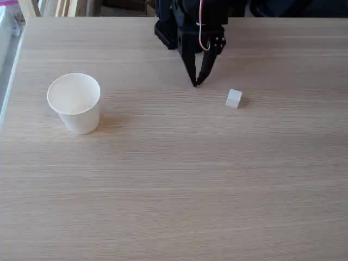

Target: Grasp a block and put it in the bin.

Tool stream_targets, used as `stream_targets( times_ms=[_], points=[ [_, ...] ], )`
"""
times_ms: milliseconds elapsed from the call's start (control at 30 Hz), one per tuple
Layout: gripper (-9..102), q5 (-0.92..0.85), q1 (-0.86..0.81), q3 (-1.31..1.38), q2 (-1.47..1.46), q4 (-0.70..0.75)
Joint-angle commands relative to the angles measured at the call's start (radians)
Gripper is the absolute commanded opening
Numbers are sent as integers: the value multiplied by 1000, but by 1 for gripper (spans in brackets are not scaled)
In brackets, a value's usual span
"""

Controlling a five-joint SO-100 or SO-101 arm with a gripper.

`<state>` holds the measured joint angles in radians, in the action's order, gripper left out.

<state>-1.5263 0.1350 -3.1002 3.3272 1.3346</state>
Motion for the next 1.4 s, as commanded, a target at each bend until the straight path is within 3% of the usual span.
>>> stream_targets(
  times_ms=[0,533,700,1367],
  points=[
    [0,8,6,-8,6,3],
    [0,5,-2,-8,6,3],
    [7,-40,-17,2,-11,0],
    [20,268,32,534,-670,-80]
  ],
)
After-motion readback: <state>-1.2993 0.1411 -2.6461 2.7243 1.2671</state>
